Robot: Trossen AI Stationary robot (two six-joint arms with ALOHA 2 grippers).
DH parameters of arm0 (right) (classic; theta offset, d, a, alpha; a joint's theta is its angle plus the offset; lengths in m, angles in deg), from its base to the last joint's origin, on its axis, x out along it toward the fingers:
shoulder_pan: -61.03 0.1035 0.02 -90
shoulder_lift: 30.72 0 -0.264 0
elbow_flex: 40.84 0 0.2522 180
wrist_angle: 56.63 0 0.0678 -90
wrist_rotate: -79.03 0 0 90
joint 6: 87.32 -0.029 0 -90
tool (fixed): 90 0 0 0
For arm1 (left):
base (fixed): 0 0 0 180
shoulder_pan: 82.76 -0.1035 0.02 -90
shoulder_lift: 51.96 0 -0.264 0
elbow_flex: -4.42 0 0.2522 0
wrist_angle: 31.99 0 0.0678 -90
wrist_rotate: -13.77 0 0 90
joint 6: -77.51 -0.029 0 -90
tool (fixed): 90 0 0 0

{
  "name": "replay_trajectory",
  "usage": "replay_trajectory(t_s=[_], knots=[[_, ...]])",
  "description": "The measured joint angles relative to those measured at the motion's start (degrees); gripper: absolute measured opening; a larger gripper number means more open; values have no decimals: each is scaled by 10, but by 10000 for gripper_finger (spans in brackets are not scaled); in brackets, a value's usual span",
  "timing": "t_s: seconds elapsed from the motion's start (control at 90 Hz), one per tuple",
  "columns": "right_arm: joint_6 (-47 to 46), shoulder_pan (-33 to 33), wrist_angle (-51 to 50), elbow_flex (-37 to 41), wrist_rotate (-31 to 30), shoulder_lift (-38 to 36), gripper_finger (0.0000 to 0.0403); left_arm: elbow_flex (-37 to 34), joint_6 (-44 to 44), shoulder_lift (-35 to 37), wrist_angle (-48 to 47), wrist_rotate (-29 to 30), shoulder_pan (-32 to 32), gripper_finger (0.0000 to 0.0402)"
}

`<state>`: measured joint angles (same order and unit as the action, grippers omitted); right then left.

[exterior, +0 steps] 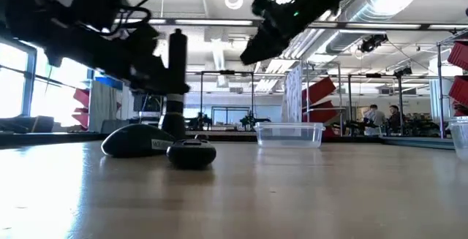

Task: Insert battery
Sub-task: Close the flashlight battery compartment

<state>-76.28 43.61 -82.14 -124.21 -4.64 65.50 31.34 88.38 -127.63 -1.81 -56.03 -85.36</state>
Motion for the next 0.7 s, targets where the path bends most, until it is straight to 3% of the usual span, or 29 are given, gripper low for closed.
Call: replay_trajectory(t_s=[0.189, 0.433, 0.622, 0.7], knots=[[49, -31, -79, -165, 14, 144, 193, -67, -11, 93, -16, 3, 0, 132], [68, -74, -270, -451, 37, 335, 193, -116, -10, 166, -23, 28, 0, 132], [-44, -76, -383, -646, 34, 464, 193, -123, -11, 190, -39, 32, 0, 132], [-106, -69, -344, -635, 31, 476, 193, -124, -18, 191, -40, 41, 0, 132]])
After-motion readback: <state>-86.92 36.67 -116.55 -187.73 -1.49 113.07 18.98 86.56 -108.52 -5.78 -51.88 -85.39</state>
